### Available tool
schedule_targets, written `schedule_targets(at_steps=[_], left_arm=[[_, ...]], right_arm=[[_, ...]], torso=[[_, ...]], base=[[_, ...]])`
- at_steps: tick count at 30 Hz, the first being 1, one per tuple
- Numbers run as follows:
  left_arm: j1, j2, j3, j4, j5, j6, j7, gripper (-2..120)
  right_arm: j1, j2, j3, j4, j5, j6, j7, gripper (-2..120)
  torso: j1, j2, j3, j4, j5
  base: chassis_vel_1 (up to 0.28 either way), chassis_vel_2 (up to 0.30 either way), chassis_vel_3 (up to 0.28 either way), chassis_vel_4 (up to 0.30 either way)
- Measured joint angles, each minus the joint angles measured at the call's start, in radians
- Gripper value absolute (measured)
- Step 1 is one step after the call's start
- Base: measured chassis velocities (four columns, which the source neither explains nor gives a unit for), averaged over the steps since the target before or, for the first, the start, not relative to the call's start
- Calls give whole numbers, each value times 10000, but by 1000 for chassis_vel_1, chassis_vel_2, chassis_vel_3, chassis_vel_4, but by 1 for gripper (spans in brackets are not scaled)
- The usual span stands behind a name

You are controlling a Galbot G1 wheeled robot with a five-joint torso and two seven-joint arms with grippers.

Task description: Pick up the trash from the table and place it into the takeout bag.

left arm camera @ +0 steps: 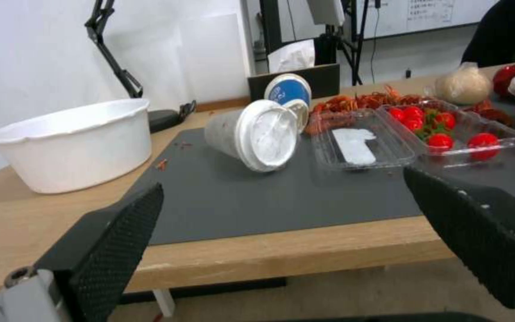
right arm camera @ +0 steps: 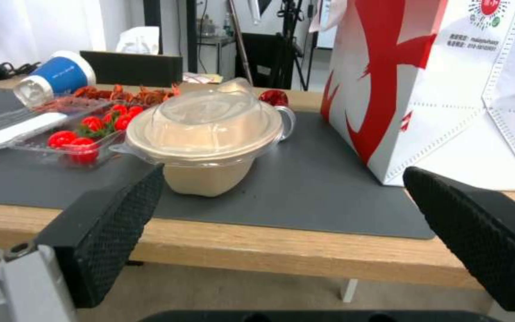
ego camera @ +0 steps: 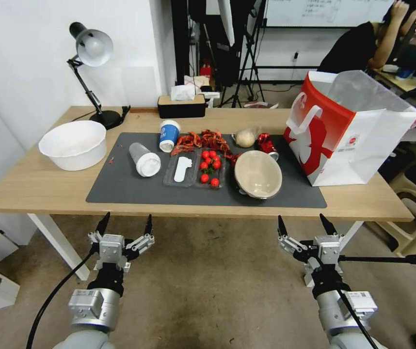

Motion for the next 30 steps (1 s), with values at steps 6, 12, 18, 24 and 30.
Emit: schedule_targets(at_steps=[6,12,18,24,30], left_arm=[[0,0,0,0,0,0,0,100],[0,0,0,0,0,0,0,100],[0,0,0,0,0,0,0,100],[-4,-1,0,0,-4,6,0,100],[-744,-476,309,102,-591,1593,-306,100]], right_arm=[[0,0,0,0,0,0,0,100],[0,1,0,0,0,0,0,100],[-1,0,0,0,0,0,0,100],[1,0,0,0,0,-2,0,100],[772,-80,-2,23,553,-1157,449,100]], torso=[[0,0,0,0,0],[0,0,-1,0,0],[0,0,0,0,0],[0,0,0,0,0],[0,0,0,1,2]], base=[[0,0,0,0],[0,0,0,0],[0,0,0,0],[0,0,0,0],[0,0,0,0]])
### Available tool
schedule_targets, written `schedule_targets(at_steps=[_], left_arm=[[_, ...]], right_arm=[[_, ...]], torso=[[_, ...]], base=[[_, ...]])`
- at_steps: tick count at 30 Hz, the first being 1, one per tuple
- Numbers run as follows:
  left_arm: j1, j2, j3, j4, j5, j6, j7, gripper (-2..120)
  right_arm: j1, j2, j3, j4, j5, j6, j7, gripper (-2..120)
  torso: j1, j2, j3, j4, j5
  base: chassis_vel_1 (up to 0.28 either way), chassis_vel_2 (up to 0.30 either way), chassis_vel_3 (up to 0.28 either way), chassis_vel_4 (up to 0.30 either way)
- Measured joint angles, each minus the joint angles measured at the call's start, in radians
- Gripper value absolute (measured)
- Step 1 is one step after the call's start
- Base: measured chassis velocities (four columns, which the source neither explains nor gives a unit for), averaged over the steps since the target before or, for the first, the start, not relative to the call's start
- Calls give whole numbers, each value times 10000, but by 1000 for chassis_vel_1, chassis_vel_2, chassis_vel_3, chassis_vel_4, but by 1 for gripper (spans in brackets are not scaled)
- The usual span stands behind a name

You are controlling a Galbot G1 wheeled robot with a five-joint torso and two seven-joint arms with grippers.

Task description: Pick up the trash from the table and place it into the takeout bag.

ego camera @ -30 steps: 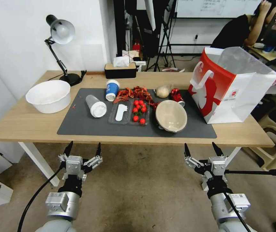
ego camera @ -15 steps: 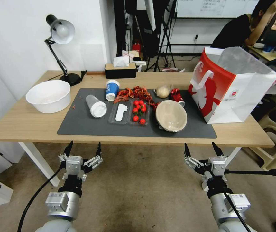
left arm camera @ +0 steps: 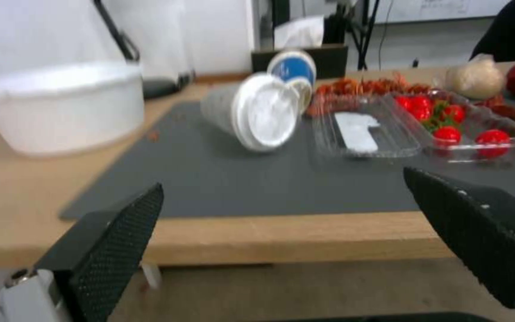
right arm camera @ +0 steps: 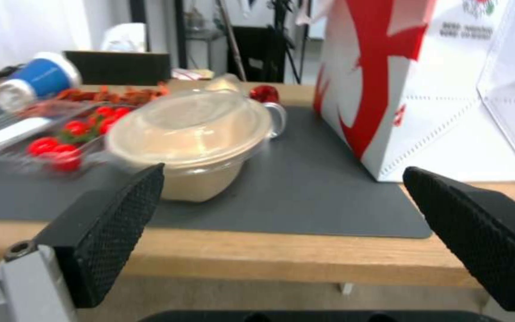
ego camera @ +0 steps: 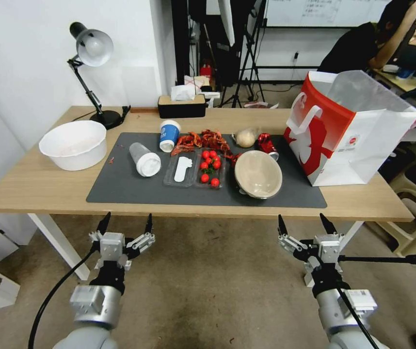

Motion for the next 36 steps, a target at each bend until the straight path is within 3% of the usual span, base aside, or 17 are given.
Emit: schedule_targets(at_steps=[2,5,15,18,23,26,36], left_arm=[[-315,-216,127,79,-265,567,-94,100],[-451,-325,155,185,-433,622,-98,100],[-409,-374,119,170,-433,154,-86,100],[-332,-414,101,133,-321,-85,-63,100],[-255,-474,98,119,-186,-238,-52,100],[-176,-528,85,90,-59,-344,-46,100],[-147,-507,-11,56,-34,-415,-45,100]], right_arm=[[455,-51,-1,33,330,-689,268,100],[1058,-142,-10,71,856,-1523,634,100],[1498,-602,-384,-247,2691,-1139,896,100],[1893,-916,-615,-737,4155,-781,1014,100],[2266,-1122,-839,-1117,5310,-708,1170,100],[2749,-1168,-1156,-1441,7096,-729,1547,100],[2995,-830,-1454,-1618,8181,-904,1897,100]], torso=[[3,0,0,-1,-2],[5,0,0,1,0],[2,0,0,-1,-2],[1,0,0,0,-2],[1,0,1,-1,-2],[1,0,-1,1,-2],[-2,0,-1,-1,-3]], base=[[0,0,0,0],[0,0,0,0],[0,0,0,0],[0,0,0,0],[0,0,0,0],[0,0,0,0],[0,0,0,0]])
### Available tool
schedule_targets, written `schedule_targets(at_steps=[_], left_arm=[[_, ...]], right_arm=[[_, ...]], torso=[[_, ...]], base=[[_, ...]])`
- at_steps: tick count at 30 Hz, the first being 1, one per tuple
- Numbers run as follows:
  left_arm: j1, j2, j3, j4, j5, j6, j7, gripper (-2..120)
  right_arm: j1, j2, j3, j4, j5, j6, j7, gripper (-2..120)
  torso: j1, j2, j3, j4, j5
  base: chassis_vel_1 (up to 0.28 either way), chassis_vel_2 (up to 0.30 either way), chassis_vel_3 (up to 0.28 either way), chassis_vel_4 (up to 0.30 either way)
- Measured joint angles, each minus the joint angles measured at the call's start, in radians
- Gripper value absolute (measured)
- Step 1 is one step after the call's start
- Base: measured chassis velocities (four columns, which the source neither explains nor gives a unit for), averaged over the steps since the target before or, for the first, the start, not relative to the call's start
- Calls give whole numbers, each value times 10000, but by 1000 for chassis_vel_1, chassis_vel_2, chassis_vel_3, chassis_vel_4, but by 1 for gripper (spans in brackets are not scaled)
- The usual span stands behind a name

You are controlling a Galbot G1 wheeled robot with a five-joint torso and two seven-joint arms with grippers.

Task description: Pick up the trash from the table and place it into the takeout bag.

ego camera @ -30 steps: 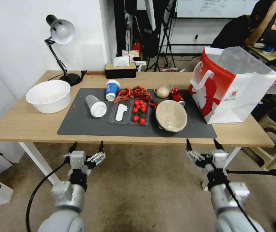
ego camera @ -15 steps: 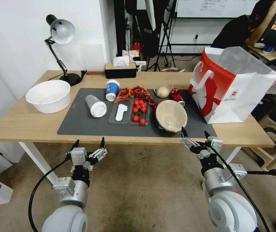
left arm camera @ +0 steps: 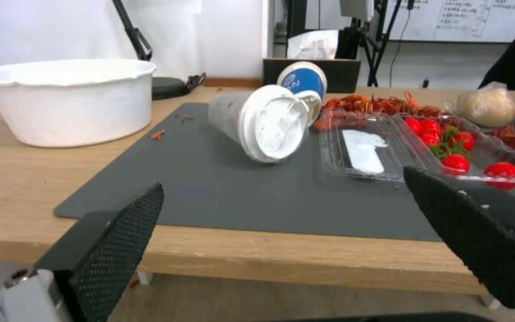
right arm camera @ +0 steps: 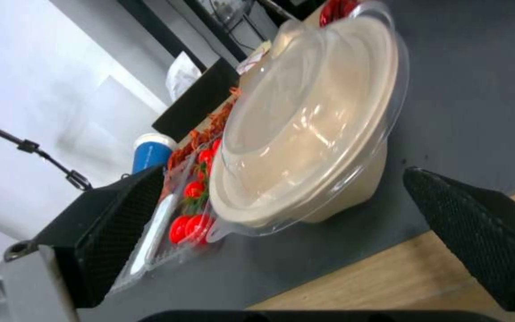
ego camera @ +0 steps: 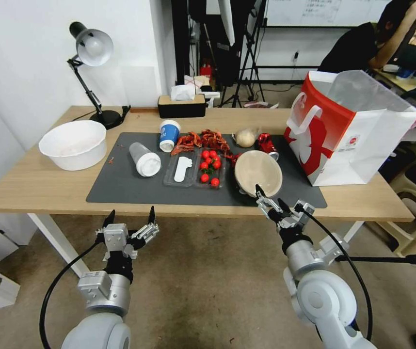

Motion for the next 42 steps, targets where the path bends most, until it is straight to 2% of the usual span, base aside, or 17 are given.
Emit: schedule_targets(at_steps=[6,9,12,13,15,17,20,21,24,25,27,29,31,32,42], left_arm=[[8,25,-21,33,0,-66,0,100],[-16,38,-21,81,0,-78,0,100],[-58,56,-17,141,-2,-92,0,100],[-58,56,-17,141,-2,-92,0,100],[-77,70,-4,179,-3,-121,0,100],[-79,77,2,190,-4,-127,0,100],[-95,110,10,238,-5,-171,0,100],[-95,110,10,238,-5,-171,0,100],[-99,128,6,276,-5,-228,0,100],[-99,128,6,276,-5,-228,0,100],[-89,133,6,290,-6,-259,0,100],[-88,133,5,290,-6,-263,1,100],[-87,134,0,296,-5,-281,0,100],[-86,136,-7,306,-5,-304,0,100],[-80,137,-27,359,28,-353,-3,100]], right_arm=[[137,115,-50,-91,317,-70,265,97],[148,160,-52,-115,360,-71,314,91],[131,227,-53,-116,388,-72,344,78],[131,227,-53,-116,388,-72,344,78],[129,269,-56,-138,408,-72,365,66],[129,279,-56,-143,415,-72,373,63],[108,328,-59,-146,447,-75,396,47],[108,328,-59,-146,447,-75,396,47],[65,378,-73,-146,463,-78,397,32],[65,378,-73,-146,463,-78,397,32],[56,403,-78,-145,470,-79,400,23],[56,404,-79,-145,471,-79,401,22],[54,409,-82,-145,474,-79,404,14],[54,420,-84,-144,476,-79,408,3],[-13,468,-87,-92,482,77,406,0]], torso=[[0,-1,0,1,0],[0,-1,0,0,0],[0,0,1,0,0],[0,0,1,0,0],[0,0,0,0,0],[0,-1,0,0,1],[0,0,0,0,1],[0,0,0,0,1],[0,0,1,0,0],[0,0,1,0,0],[1,0,1,1,0],[0,0,0,1,0],[0,0,0,1,1],[1,-1,0,1,1],[1,0,0,1,1]], base=[[0,0,0,0],[0,0,0,0],[0,0,0,0],[0,0,0,0],[0,0,0,0],[0,0,0,0],[0,0,0,0],[0,0,0,0],[0,0,0,0],[0,0,0,0],[0,0,0,0],[0,0,0,0],[0,0,0,0],[0,0,0,0],[0,0,0,0]])
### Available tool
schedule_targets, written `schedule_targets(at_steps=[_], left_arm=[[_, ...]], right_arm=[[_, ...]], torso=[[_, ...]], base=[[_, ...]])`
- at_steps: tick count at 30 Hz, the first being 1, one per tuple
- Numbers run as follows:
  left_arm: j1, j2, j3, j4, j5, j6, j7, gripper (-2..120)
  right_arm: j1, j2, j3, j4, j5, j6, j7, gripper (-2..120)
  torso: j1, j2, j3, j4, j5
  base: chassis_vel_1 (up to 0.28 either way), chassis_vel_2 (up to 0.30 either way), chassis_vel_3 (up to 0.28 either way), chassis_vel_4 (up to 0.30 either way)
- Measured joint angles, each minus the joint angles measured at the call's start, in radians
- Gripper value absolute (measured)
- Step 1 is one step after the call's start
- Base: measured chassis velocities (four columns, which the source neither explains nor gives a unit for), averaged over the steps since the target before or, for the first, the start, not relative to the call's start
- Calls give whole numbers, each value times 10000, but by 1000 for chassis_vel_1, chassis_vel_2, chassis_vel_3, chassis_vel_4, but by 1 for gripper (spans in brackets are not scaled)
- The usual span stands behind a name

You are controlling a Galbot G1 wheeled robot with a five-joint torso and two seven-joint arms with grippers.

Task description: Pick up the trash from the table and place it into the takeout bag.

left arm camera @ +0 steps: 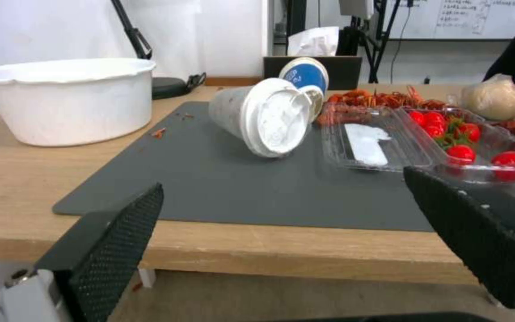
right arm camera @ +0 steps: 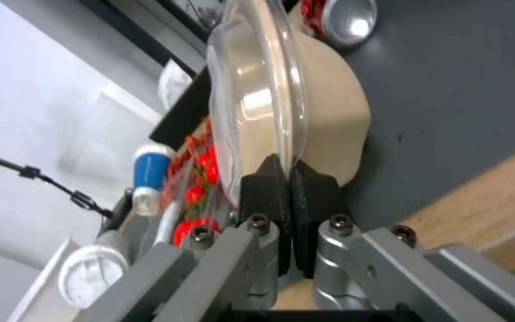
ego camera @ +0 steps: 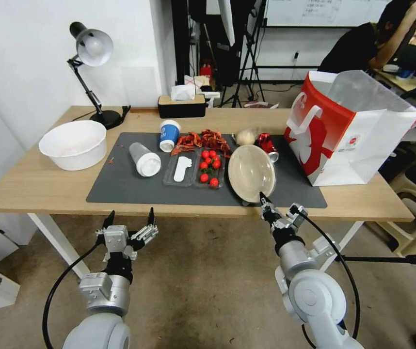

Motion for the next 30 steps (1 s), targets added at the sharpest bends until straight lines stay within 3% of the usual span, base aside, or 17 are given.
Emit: schedule_targets(at_steps=[5,10,12,14,18,23,30], left_arm=[[0,-5,0,18,16,-7,-2,100],[-4,-23,16,57,38,-23,-3,100],[-4,-37,37,57,44,-38,-4,100],[-3,-38,42,57,45,-42,-4,100],[15,-27,73,34,50,-87,-5,100],[39,34,177,28,69,-127,5,100],[83,-19,271,55,240,-263,37,100]], right_arm=[[-71,2,74,182,-15,119,-22,0],[-139,-210,430,1115,-43,391,-453,0],[137,-690,849,1787,-46,624,-1121,0],[242,-848,952,1901,-46,679,-1275,0],[1179,-1944,1905,2131,-45,887,-1743,0],[2103,-3083,3335,1618,-45,961,-1606,0],[2906,-4148,4054,775,-123,609,-578,0]], torso=[[0,0,0,-1,0],[0,0,0,-1,1],[0,0,0,-2,1],[0,0,0,-1,1],[0,0,1,0,5],[1,0,1,-2,2],[1,0,1,0,4]], base=[[0,0,0,0],[0,0,0,0],[0,0,0,0],[0,0,0,0],[0,0,0,0],[0,0,0,0],[0,0,0,0]])
